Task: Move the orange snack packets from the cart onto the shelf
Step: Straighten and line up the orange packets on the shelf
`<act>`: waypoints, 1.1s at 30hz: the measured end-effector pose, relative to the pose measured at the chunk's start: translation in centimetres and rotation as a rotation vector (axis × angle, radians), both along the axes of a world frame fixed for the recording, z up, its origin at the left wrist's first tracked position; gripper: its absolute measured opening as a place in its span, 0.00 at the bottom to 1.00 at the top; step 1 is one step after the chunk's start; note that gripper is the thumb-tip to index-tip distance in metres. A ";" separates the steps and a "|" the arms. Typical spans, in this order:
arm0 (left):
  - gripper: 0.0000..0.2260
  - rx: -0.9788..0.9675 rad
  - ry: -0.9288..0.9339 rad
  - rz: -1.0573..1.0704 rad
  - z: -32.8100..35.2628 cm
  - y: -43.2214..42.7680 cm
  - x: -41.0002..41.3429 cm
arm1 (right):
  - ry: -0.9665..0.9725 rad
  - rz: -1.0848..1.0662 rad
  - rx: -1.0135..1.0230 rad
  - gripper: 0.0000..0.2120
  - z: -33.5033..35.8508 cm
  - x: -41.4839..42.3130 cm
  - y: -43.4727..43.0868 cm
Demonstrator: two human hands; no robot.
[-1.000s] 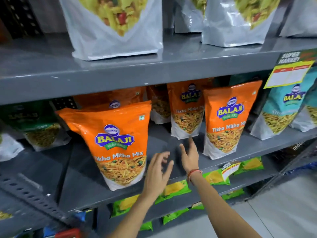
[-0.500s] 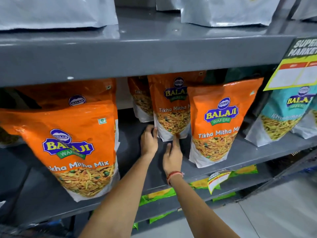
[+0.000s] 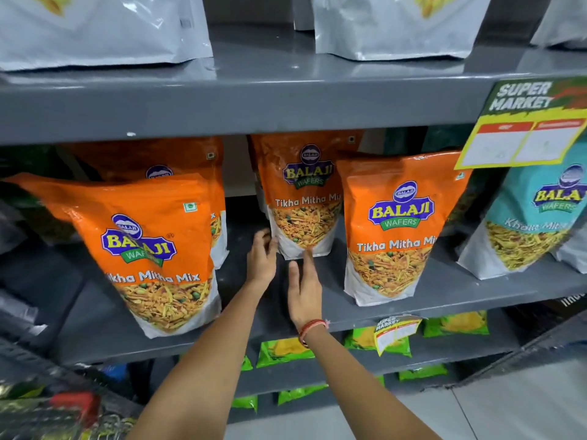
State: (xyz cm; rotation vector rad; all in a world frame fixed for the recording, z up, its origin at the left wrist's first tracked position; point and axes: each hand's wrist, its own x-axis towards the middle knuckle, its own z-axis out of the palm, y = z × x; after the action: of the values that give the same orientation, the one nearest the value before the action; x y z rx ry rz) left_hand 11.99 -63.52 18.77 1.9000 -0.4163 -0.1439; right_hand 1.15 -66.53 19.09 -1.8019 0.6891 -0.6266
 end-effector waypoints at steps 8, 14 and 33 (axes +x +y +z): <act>0.13 -0.310 0.145 -0.130 -0.3 -0.9 -11.4 | -0.343 -0.224 -0.232 0.20 2.3 -11.1 -3.3; 0.44 -0.056 0.193 -0.408 1.0 -4.5 -13.5 | -0.240 -0.241 0.067 0.40 3.3 -12.7 -12.3; 0.32 -0.079 0.179 -0.328 1.6 4.2 -8.7 | -0.181 0.080 0.096 0.30 2.3 -8.6 -6.2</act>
State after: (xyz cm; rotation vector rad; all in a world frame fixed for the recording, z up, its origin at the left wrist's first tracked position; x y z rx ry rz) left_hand 3.25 -59.33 20.41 1.7137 -0.5994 -0.5034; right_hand -7.43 -72.74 21.37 -1.6527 0.5140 -0.6823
